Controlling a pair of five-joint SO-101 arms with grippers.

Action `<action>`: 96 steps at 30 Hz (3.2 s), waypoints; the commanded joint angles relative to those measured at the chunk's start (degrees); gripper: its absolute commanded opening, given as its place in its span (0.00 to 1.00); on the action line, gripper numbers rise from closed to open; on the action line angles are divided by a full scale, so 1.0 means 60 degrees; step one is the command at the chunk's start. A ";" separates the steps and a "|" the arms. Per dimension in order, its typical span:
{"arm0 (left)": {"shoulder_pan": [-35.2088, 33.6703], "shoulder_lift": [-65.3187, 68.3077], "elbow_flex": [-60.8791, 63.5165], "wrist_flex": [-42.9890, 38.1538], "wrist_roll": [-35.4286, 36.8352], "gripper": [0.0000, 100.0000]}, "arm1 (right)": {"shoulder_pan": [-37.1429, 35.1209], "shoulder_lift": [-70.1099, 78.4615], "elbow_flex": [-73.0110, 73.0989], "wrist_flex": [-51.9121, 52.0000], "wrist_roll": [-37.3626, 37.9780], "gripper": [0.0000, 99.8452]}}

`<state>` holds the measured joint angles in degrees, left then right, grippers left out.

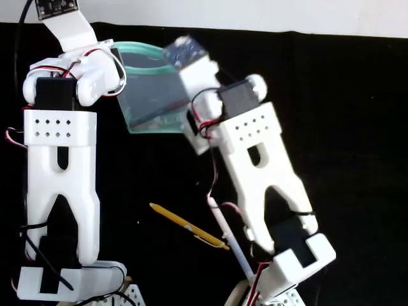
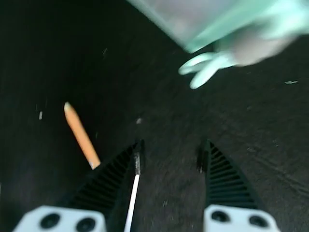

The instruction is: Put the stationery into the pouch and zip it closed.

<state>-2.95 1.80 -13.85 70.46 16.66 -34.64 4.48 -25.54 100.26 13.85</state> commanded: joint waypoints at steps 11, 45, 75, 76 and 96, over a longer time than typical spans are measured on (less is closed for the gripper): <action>0.0227 0.0667 0.0095 0.0044 -0.0059 0.01 | -0.1853 -0.0520 0.3509 -0.1282 0.0894 0.18; 0.0227 0.0681 0.0095 0.0029 -0.0059 0.01 | -0.4007 0.3187 0.5326 -0.5795 0.2051 0.08; 0.0227 0.0681 0.0095 0.0029 -0.0059 0.01 | -0.0374 0.1223 0.3612 -0.3158 -0.1480 0.01; 0.0227 0.0681 0.0095 0.0029 -0.0059 0.01 | -0.0286 0.1121 0.3612 -0.2982 -0.1538 0.01; 0.0256 0.0681 0.0095 0.0029 -0.0059 0.01 | 0.0579 -0.2029 0.3509 -0.0623 -0.1568 0.01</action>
<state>-2.95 1.98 -13.85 70.46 16.66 -33.32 -3.60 -1.54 95.52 4.79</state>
